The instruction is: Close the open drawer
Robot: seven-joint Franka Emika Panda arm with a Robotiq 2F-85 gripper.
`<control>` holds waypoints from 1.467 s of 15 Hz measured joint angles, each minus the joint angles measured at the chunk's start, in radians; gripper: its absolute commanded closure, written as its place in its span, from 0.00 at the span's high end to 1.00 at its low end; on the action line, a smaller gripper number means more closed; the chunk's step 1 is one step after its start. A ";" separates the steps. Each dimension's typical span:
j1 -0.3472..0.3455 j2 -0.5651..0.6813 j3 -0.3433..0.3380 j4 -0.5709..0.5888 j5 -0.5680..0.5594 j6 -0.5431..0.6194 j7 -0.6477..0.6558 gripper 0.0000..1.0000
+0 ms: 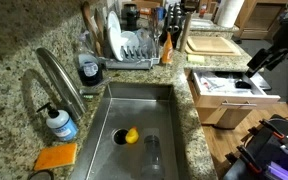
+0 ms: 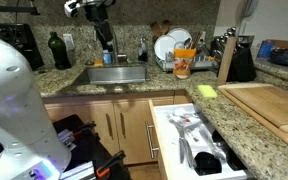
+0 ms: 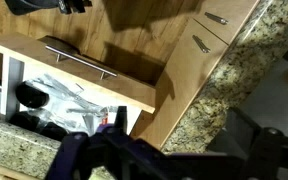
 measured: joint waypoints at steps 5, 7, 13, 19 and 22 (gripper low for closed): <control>0.000 0.000 0.000 0.000 0.000 0.000 0.000 1.00; 0.000 0.000 0.000 0.000 0.000 0.000 0.000 1.00; 0.000 0.142 -0.092 -0.001 0.036 0.026 -0.091 1.00; 0.000 0.293 -0.095 0.037 0.021 0.037 -0.089 1.00; 0.000 0.298 -0.095 0.044 0.021 0.036 -0.089 1.00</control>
